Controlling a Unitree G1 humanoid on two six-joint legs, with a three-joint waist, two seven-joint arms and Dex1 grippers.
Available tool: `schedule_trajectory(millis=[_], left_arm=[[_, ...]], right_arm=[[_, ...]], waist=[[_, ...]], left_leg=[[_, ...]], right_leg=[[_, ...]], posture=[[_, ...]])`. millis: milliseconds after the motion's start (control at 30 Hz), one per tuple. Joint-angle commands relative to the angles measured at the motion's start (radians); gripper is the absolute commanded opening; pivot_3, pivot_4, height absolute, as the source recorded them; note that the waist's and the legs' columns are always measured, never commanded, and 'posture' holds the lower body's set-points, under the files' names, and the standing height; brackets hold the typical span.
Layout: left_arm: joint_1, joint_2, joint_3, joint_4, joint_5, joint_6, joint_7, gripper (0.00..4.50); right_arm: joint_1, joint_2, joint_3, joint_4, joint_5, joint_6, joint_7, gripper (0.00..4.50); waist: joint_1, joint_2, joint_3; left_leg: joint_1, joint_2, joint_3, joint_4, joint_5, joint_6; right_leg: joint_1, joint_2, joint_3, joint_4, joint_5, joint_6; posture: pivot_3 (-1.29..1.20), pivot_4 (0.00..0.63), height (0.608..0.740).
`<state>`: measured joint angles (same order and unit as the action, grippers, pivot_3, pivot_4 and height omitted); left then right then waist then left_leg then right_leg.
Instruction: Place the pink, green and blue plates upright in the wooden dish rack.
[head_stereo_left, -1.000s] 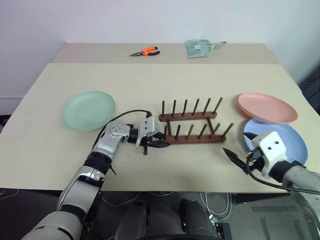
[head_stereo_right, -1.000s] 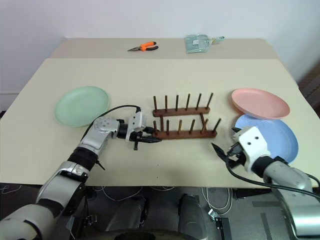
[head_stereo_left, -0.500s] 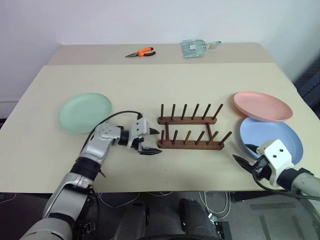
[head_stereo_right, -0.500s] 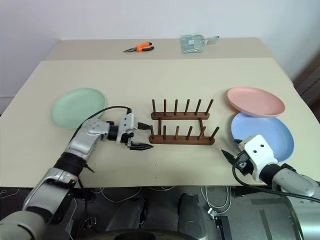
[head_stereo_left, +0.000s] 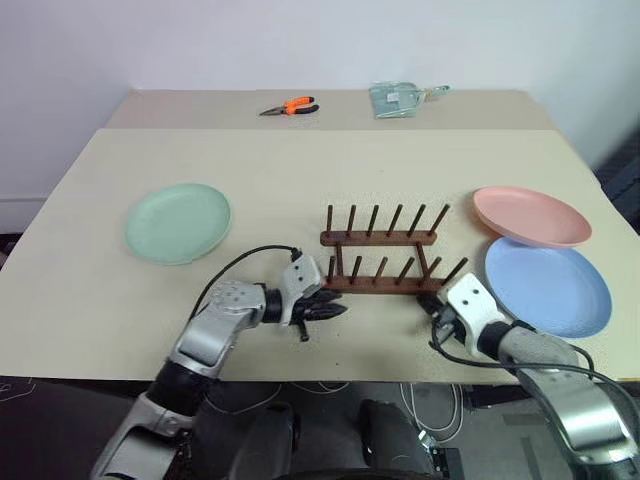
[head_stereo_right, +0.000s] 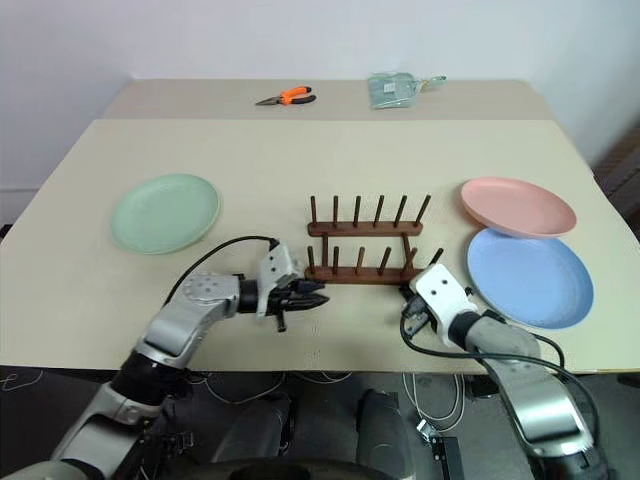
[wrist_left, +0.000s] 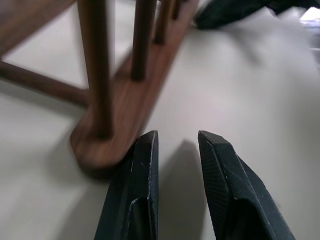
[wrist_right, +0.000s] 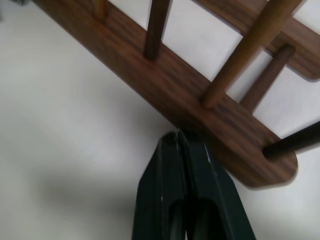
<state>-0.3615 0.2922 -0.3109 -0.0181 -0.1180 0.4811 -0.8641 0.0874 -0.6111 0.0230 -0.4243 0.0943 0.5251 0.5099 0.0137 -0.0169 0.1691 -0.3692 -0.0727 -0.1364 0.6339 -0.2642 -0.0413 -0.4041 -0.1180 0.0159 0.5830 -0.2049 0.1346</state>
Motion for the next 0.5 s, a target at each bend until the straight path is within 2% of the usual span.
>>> schedule_trajectory(millis=[33,200,300,400,500], left_arm=[[-0.066,-0.052,0.044,0.166,0.073,-0.026,0.188,1.30],[-0.150,-0.089,0.078,0.323,0.068,-0.078,0.264,1.30],[-0.161,-0.087,0.071,0.331,0.065,-0.102,0.251,1.30],[-0.142,-0.068,0.067,0.276,0.055,-0.120,0.224,1.23],[-0.116,-0.042,0.076,0.176,0.009,-0.122,0.164,1.23]], right_arm=[[-0.127,0.048,0.030,0.151,-0.086,-0.021,-0.096,0.00],[-0.271,0.087,0.034,0.312,-0.135,-0.070,-0.157,0.00],[-0.294,0.076,0.016,0.327,-0.119,-0.087,-0.129,0.00],[-0.268,-0.001,-0.033,0.250,-0.105,-0.120,-0.066,0.77],[-0.231,-0.122,-0.106,0.143,-0.111,-0.150,0.001,2.23]], waist=[[-0.002,-0.002,-0.002],[-0.003,-0.002,-0.002],[-0.004,-0.002,-0.002],[-0.004,-0.002,-0.002],[-0.004,0.000,-0.001]], left_leg=[[0.001,0.000,0.000,0.000,0.000,0.000],[0.007,0.000,0.001,-0.001,0.000,0.000],[0.007,0.000,0.001,-0.003,0.000,0.000],[0.006,0.000,0.001,-0.004,0.000,-0.001],[0.002,-0.001,0.001,-0.003,0.000,-0.001]], right_leg=[[0.000,0.000,0.000,0.001,0.000,0.000],[0.004,0.001,0.000,0.001,0.000,-0.001],[0.004,0.001,0.000,0.001,0.002,0.003],[0.002,0.001,0.000,0.001,0.002,0.004],[-0.001,0.001,0.001,0.001,0.002,0.004]], posture=[[0.00,0.150,0.740],[0.00,0.150,0.740],[0.00,0.150,0.740],[0.00,0.150,0.740],[0.00,0.150,0.740]])
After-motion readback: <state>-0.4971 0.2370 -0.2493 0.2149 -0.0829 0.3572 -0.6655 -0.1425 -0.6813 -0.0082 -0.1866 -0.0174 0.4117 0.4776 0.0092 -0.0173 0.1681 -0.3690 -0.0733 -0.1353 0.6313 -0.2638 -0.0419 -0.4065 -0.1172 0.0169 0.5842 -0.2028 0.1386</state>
